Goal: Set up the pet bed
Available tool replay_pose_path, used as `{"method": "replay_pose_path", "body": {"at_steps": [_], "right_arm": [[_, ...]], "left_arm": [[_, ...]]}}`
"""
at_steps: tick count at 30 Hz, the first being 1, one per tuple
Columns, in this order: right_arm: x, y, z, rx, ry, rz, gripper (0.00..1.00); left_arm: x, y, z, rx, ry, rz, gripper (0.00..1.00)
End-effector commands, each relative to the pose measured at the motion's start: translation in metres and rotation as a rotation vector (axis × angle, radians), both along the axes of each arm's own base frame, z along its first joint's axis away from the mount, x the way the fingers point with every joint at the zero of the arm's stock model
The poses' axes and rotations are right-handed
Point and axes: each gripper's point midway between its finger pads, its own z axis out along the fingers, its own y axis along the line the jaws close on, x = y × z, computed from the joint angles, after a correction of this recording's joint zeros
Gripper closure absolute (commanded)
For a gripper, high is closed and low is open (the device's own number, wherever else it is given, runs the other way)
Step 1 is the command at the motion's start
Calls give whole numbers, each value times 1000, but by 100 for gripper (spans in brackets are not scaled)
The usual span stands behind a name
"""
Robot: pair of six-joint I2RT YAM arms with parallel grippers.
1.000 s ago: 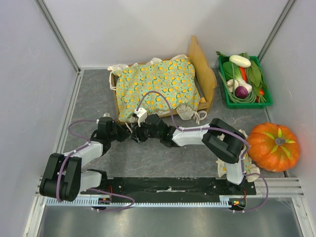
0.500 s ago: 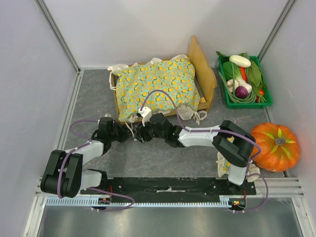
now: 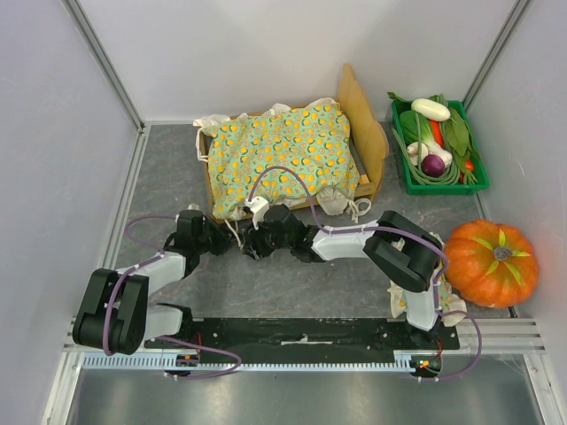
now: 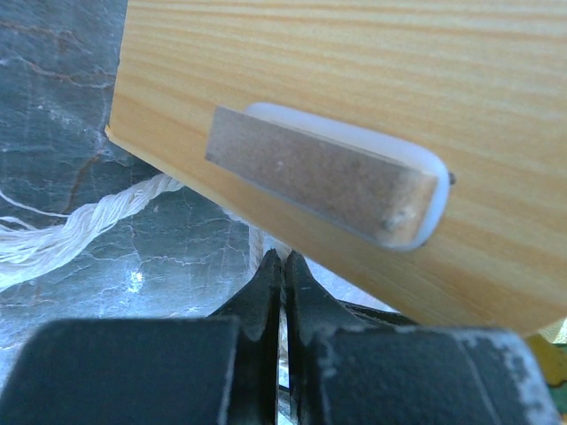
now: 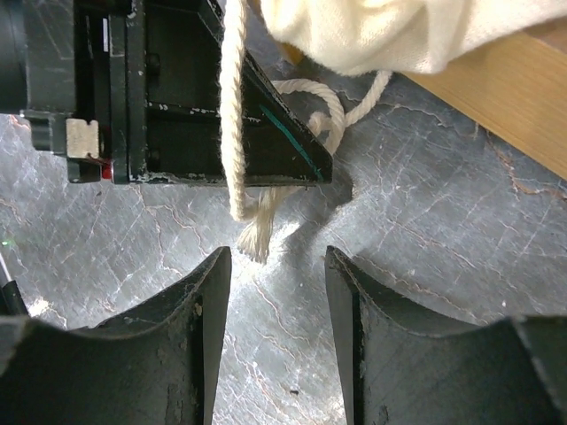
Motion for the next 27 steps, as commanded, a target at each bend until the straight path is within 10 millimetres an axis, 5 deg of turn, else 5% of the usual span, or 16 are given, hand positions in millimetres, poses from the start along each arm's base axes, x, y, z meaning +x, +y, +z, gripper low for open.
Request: {"method": "replay_pose_path", "body": {"at_steps": [1,8,15,22,27], "right_arm": [[6,21,20,78,-12,15,46],[12,30,12,84,-5,20,60],[12,29,6,76,5,16,98],[8,14,-2,40,0,1,100],[11,10,-6,18,5,-22,100]], "left_arm": [[10,-5,18,1,-81,-41,98],[10,-6,19,-1,-84,-44,98],[9,-5,20,3,-88,-43,98],[7,3,22,43,-98,-24,97],[-2,16,16,137,-80,-25,75]]}}
